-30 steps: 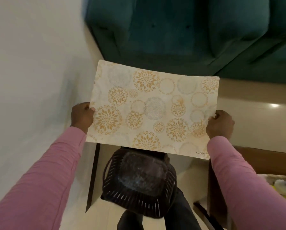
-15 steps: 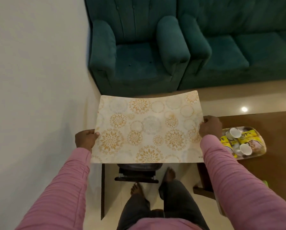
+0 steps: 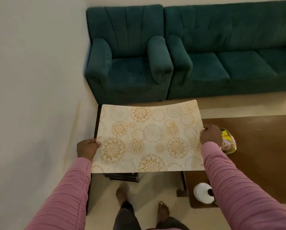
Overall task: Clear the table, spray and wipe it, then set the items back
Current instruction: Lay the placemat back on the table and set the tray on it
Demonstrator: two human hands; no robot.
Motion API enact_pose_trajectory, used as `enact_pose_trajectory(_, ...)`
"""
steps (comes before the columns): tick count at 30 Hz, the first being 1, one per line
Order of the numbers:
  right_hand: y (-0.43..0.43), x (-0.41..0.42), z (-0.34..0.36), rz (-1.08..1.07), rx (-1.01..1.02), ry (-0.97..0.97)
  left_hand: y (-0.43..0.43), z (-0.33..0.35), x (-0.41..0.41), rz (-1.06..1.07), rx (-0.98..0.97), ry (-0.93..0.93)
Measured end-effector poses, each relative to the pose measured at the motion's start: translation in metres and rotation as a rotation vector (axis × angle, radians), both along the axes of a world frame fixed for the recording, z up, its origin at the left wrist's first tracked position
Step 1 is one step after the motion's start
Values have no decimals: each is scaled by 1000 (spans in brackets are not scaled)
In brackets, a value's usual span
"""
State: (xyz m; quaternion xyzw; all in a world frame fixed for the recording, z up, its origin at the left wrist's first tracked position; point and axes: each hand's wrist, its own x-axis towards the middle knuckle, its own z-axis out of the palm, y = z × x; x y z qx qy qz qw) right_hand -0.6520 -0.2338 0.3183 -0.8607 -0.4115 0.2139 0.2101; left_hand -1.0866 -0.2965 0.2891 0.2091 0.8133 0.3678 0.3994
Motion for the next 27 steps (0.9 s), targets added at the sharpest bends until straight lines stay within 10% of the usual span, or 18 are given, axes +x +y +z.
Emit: enact_pose_trajectory(27, -224, 254, 23, -45, 34, -46, -211, 19, 256, -87, 15, -153)
